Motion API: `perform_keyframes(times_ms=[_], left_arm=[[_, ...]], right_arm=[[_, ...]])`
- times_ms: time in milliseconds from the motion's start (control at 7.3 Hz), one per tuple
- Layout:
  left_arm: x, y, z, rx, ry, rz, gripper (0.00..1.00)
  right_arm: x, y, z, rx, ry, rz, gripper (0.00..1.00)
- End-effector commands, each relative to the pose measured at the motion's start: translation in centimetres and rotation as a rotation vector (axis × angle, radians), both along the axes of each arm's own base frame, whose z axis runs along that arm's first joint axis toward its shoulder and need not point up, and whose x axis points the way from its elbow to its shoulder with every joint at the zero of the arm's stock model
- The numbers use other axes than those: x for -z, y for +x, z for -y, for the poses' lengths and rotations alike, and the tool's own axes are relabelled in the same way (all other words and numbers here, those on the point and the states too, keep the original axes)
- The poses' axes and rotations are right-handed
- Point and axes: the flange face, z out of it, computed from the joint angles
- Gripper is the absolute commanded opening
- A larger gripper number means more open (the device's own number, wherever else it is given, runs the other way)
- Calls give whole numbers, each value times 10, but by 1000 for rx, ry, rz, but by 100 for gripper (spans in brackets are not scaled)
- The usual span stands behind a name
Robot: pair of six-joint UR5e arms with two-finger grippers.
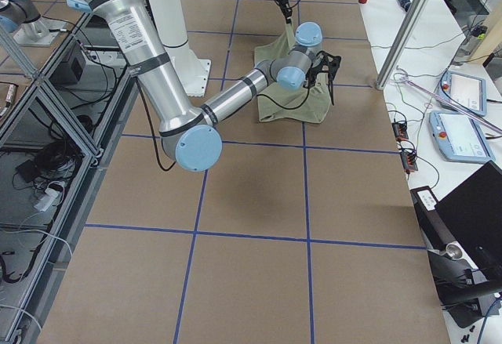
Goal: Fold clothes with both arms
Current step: 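Lift the hem with both grippers and fold it over toward the collar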
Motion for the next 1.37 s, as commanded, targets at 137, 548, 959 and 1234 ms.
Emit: perform_keyframes(times_ms=[137,548,959,1234], left_arm=[[-48,31,50,29,24,-26,0],[-67,45,74,40,37,-38,0],[-48,47,77,42,54,-55,0],[-52,49,79,45,63,-40,99]], right_arm=[[-30,-27,38,2,-61,-61,0],[-44,-37,42,3,-82,-84,0],[-21,-69,37,5,-38,-94,0],[-22,-79,32,-2,-26,-108,99]])
